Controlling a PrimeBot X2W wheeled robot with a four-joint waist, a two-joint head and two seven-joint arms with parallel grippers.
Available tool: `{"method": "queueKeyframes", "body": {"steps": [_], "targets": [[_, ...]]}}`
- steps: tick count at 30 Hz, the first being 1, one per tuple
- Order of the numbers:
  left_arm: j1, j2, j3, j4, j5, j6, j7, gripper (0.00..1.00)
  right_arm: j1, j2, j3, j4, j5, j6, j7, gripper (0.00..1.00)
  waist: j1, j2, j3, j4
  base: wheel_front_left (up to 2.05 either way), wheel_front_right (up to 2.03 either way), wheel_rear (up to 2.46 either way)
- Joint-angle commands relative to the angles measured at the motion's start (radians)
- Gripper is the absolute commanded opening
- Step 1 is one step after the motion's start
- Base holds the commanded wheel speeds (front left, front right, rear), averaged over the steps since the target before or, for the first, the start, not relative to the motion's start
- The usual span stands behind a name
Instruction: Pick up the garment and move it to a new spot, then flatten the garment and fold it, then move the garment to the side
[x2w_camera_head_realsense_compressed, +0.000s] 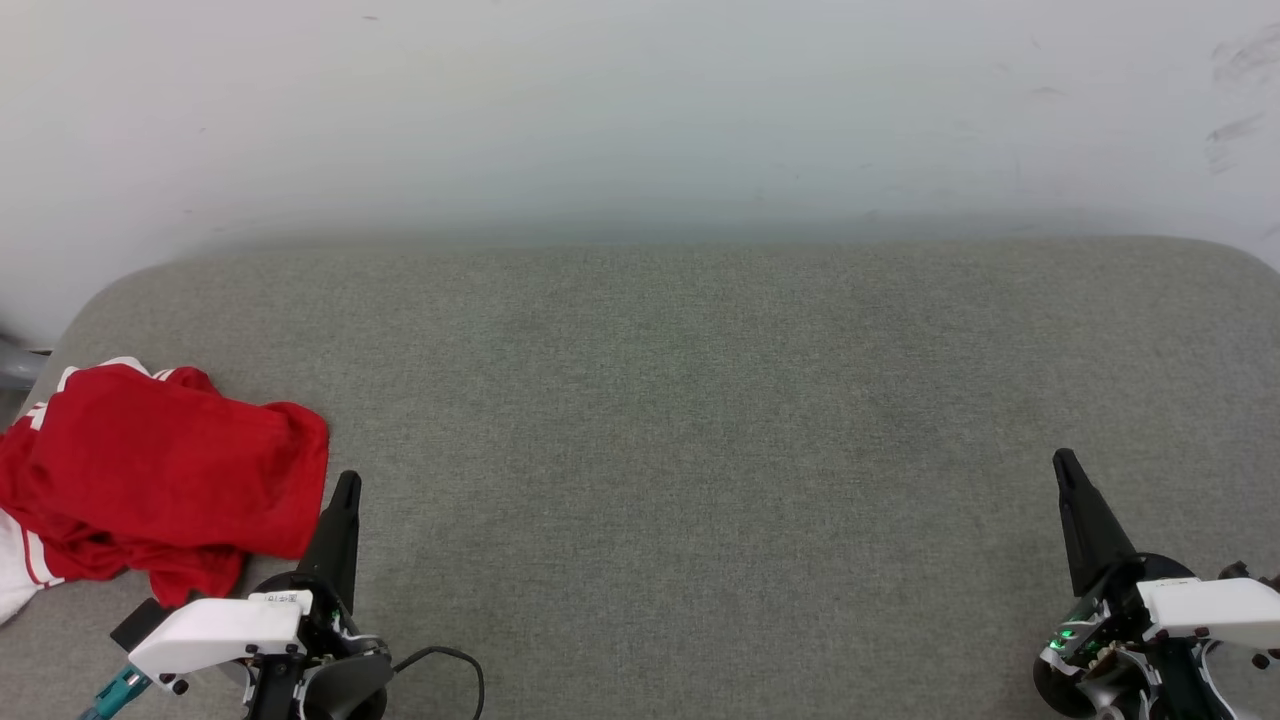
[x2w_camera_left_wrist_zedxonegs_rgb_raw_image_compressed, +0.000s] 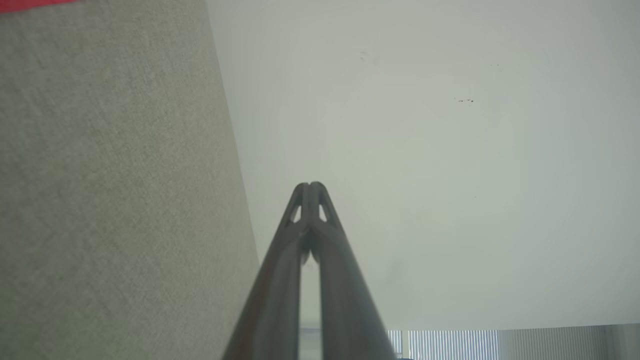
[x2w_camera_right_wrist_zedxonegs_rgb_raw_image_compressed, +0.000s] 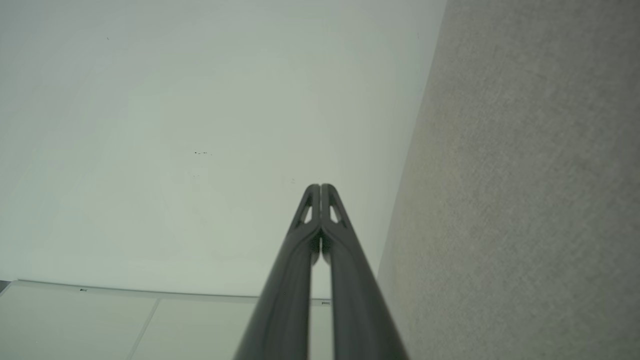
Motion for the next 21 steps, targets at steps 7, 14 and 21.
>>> {"method": "queueKeyframes", "body": {"steps": [7, 14, 21], "targets": [[0.009, -0.001, -0.011, 0.004, -0.001, 0.000, -0.008, 1.00, 0.013, 0.000, 0.008, 0.002, -0.001, 0.000, -0.009, 1.00, 0.0000, 0.0000, 0.000, 0.000, 0.00, 0.00, 0.00], [0.016, -0.001, -0.050, -0.032, 0.000, 0.000, -0.041, 1.00, 0.026, 0.000, 0.038, -0.034, -0.002, 0.000, -0.046, 1.00, 0.0000, 0.0000, 0.000, 0.003, 0.00, 0.00, 0.00], [0.027, -0.001, -0.082, -0.075, 0.008, 0.000, -0.071, 1.00, 0.036, 0.000, 0.061, -0.067, -0.009, 0.000, -0.080, 1.00, 0.0000, 0.0000, -0.002, 0.006, 0.00, 0.00, 0.00]]}}
